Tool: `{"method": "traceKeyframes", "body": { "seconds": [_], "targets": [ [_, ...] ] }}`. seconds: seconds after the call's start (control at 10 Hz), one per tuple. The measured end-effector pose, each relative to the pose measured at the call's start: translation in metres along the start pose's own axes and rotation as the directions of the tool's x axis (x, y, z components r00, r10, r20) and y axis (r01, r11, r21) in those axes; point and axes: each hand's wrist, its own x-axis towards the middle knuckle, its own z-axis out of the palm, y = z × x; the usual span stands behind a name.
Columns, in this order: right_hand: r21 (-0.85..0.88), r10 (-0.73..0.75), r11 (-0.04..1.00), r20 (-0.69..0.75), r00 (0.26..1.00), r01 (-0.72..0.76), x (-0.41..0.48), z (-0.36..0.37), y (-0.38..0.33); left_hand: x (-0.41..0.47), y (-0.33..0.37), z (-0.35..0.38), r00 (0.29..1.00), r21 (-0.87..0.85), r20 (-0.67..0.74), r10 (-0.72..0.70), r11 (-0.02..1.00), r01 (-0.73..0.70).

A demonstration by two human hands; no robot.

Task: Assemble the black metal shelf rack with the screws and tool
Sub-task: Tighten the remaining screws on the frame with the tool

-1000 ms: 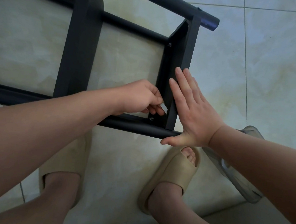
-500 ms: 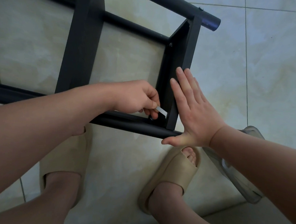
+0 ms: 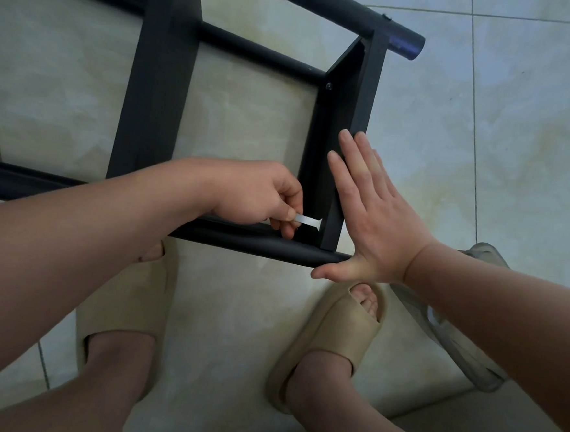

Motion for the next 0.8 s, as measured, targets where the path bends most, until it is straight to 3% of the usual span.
{"method": "traceKeyframes", "body": {
  "seconds": [0.6,0.8],
  "targets": [
    [-0.003,0.005,1.000,0.025,1.000,-0.005,0.000,-0.002,-0.002,0.004,-0.008,0.009,0.998,0.190,0.022,-0.054,0.981,0.049],
    [-0.046,0.049,0.998,0.124,0.991,-0.044,-0.001,-0.019,-0.008,-0.020,-0.008,-0.004,0.960,0.434,-0.196,-0.203,0.860,0.270]
  ]
}}
